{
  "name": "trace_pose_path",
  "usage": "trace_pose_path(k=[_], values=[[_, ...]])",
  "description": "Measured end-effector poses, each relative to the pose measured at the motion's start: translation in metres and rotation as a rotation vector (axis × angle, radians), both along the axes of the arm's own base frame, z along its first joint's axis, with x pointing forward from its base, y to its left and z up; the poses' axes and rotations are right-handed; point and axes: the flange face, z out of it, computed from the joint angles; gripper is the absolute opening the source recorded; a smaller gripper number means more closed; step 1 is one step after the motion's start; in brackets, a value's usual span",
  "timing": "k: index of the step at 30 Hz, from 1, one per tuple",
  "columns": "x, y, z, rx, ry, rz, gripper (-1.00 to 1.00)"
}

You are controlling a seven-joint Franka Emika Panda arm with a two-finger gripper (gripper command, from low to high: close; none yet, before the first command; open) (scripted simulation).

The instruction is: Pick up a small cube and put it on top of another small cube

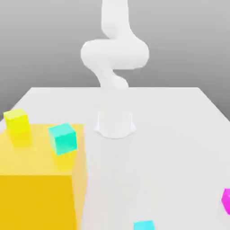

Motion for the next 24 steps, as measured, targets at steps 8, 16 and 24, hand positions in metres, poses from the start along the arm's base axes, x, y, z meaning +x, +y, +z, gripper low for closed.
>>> trace_pose_path(k=[8,16,24], values=[[0.08,0.084,-0.11,-0.145,0.18,0.356,0.0],[0.109,0.181,-0.24,-0.294,0.336,0.719,0.0],[0.086,0.272,-0.383,-0.45,0.475,1.095,0.0]])
